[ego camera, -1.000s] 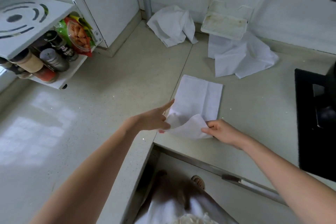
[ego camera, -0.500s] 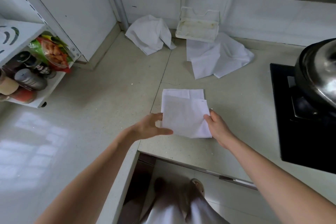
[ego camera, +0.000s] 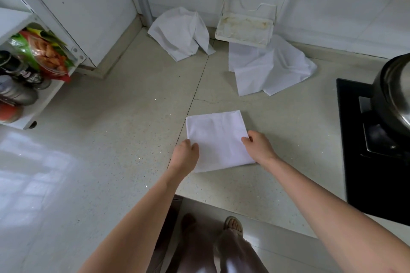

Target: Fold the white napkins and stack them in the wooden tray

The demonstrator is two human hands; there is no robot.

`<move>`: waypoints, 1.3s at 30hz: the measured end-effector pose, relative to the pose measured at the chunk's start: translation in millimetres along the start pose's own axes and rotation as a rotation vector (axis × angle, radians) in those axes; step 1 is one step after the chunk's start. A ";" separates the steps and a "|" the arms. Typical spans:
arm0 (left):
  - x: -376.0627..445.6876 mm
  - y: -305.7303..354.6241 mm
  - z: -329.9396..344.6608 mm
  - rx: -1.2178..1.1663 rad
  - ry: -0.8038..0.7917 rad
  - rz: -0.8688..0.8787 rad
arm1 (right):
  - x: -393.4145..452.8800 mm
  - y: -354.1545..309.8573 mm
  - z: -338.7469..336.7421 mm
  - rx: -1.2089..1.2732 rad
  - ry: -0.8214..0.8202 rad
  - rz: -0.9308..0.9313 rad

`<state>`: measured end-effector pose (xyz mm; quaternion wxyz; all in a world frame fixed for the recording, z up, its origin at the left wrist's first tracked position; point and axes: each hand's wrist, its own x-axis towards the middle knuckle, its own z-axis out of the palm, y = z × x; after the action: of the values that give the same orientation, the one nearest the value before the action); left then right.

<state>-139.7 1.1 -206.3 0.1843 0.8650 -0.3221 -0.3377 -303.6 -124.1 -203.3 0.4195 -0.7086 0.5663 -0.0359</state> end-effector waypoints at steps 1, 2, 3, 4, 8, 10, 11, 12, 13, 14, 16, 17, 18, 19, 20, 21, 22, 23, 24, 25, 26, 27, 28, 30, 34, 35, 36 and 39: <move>0.7 -0.4 1.3 0.013 0.006 -0.021 | 0.6 2.0 1.4 -0.051 0.016 -0.011; 0.4 -1.4 2.8 0.037 0.009 -0.036 | 0.4 3.9 3.4 -0.119 0.036 -0.021; -0.4 -2.4 4.6 0.066 0.008 -0.048 | -0.9 5.0 5.3 -0.191 0.056 -0.027; -1.7 -3.0 6.3 0.092 0.013 -0.050 | -1.8 5.9 7.6 -0.259 0.074 -0.032; -5.5 -2.6 8.2 0.212 0.051 -0.012 | -4.8 5.9 14.9 -0.436 0.127 -0.081; -5.0 -2.3 8.5 0.232 0.060 -0.001 | -3.9 6.2 17.2 -0.456 0.140 -0.084; -5.1 -1.1 9.0 0.237 0.064 0.001 | -3.6 6.9 17.6 -0.461 0.147 -0.082; -4.9 -0.2 9.4 0.242 0.069 -0.002 | -3.0 7.3 18.5 -0.468 0.154 -0.078; -5.1 0.9 9.6 0.249 0.073 -0.007 | -3.1 7.1 19.3 -0.476 0.161 -0.074; -5.2 2.0 9.7 0.256 0.078 -0.012 | -3.5 6.6 20.2 -0.483 0.169 -0.069; -5.2 3.9 9.8 0.261 0.082 -0.024 | -5.1 5.3 21.7 -0.500 0.185 -0.064; -4.8 4.4 9.8 0.259 0.079 -0.032 | -5.5 4.8 22.3 -0.509 0.189 -0.064; -4.2 4.5 9.6 0.256 0.075 -0.040 | -5.5 4.6 22.7 -0.518 0.188 -0.064; -3.6 4.6 9.5 0.252 0.070 -0.046 | -5.3 4.7 22.8 -0.527 0.185 -0.066; -2.9 4.8 9.2 0.248 0.065 -0.053 | -4.4 5.0 23.2 -0.534 0.182 -0.071; -2.3 5.2 8.7 0.243 0.063 -0.060 | -4.2 5.2 23.2 -0.538 0.182 -0.077; -1.8 5.9 8.2 0.240 0.063 -0.065 | -3.8 5.2 23.4 -0.542 0.184 -0.082; -1.6 6.6 7.8 0.239 0.064 -0.070 | -4.0 5.0 23.4 -0.547 0.188 -0.086; -1.6 7.4 7.5 0.242 0.064 -0.073 | -4.0 4.9 23.7 -0.554 0.194 -0.091; -1.8 8.2 7.4 0.251 0.063 -0.074 | -4.5 4.7 23.9 -0.561 0.199 -0.093; -2.1 9.1 7.2 0.264 0.063 -0.074 | -4.8 4.3 24.3 -0.567 0.204 -0.092; -2.4 10.0 7.2 0.280 0.064 -0.075 | -5.2 3.7 24.6 -0.573 0.207 -0.088; -2.6 10.7 7.2 0.297 0.068 -0.075 | -5.3 3.4 25.0 -0.580 0.206 -0.084; -3.2 12.3 7.4 0.316 0.072 -0.079 | -5.6 3.1 25.6 -0.591 0.199 -0.082; -5.3 15.6 7.7 0.306 0.088 -0.093 | -5.4 3.3 25.3 -0.579 0.211 -0.083; -5.5 16.3 7.6 0.311 0.091 -0.096 | -5.0 3.9 25.4 -0.570 0.218 -0.076; -5.5 16.9 7.6 0.317 0.093 -0.099 | -4.0 4.6 25.5 -0.562 0.223 -0.065; -5.3 17.6 7.2 0.318 0.105 -0.120 | -1.9 3.9 25.3 -0.554 0.224 -0.055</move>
<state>-155.4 -8.8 -199.5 0.0415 0.9175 -0.3090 -0.2471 -294.0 -108.5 -221.3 0.1441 -0.8027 0.5779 0.0307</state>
